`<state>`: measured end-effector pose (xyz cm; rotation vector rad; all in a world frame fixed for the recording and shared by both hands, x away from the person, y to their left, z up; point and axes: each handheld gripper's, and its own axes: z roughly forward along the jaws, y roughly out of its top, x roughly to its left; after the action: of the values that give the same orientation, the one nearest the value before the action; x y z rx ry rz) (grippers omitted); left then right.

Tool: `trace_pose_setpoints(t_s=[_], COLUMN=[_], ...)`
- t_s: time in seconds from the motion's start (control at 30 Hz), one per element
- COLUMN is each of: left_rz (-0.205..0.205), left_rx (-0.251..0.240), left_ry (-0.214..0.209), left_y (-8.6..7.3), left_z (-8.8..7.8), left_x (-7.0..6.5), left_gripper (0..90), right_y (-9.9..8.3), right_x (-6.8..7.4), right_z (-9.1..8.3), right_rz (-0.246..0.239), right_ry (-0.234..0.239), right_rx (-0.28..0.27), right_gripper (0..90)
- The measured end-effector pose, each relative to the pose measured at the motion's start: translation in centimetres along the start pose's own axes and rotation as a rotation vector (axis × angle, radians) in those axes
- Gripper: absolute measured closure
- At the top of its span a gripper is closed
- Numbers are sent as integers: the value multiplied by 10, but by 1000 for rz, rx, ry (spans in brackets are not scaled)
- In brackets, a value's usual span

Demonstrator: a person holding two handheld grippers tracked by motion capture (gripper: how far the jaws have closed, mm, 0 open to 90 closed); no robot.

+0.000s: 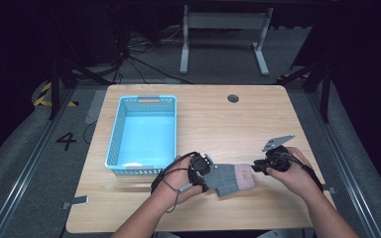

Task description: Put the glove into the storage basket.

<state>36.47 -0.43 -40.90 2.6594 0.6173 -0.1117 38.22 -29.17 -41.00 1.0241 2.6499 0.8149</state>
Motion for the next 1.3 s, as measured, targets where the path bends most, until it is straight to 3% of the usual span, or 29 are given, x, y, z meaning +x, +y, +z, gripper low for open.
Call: trace_pose_setpoints(t_s=[0.13, 0.3, 0.5, 0.63, 0.83, 1.1, 1.3], left_rz=[-3, -37, -53, -41, -48, 3, 17], left_rx=[-36, -79, -141, -169, -177, -195, -194], left_ry=[7, 15, 57, 86, 91, 62, 77], left_y=[4, 7, 13, 18, 24, 32, 32], left_z=[-3, -6, -7, -4, 2, 10, 17], left_x=[0, 0, 0, 3, 7, 8, 10], left_gripper=[658, 601, 508, 424, 393, 305, 307], right_y=[-1, -4, -8, -13, -20, -31, -39], right_x=[-1, -3, -6, -11, -15, -18, -25], right_z=[-4, -7, -13, -15, -20, -23, -23], right_rz=[11, 30, 68, 85, 115, 144, 170], right_ry=[-5, -17, -32, -43, -59, -76, -81], right_rx=[-26, -40, -58, -63, -70, -64, -89], right_gripper=[687, 660, 623, 612, 608, 586, 542])
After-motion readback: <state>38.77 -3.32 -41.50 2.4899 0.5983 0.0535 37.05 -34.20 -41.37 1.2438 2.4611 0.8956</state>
